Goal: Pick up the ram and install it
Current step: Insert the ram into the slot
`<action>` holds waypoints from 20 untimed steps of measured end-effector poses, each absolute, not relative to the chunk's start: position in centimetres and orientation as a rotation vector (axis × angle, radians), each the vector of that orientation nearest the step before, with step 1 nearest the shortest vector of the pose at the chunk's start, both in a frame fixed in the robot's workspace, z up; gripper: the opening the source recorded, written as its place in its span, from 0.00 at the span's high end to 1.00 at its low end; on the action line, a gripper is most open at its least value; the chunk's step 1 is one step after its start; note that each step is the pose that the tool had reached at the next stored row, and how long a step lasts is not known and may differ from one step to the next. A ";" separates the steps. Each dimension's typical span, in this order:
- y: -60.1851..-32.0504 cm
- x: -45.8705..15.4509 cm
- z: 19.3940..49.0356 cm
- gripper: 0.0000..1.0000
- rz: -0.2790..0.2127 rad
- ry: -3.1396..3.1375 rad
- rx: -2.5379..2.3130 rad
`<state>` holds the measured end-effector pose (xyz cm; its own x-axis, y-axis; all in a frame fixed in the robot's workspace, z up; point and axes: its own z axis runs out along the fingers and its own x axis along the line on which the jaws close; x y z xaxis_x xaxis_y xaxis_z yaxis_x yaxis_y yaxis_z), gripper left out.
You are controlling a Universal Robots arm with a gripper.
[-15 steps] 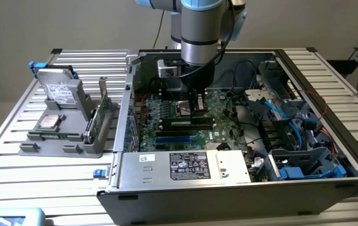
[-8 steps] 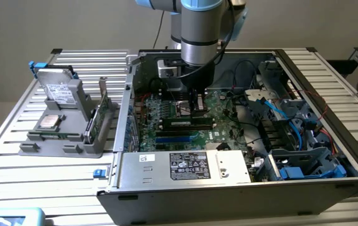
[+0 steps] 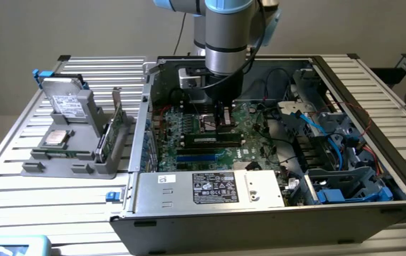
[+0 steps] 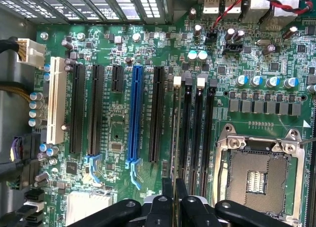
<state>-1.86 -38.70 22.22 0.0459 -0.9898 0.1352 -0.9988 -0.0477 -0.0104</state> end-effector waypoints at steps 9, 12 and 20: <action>-38.5 -1.9 22.1 0.86 0.161 -2.106 2.208; -38.5 -1.9 22.1 0.86 0.162 -2.106 2.207; -38.5 -1.9 22.3 0.78 0.165 -2.104 2.206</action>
<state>-1.86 -38.53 22.26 0.0458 -0.9893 0.1389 -0.9988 -0.0478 -0.0105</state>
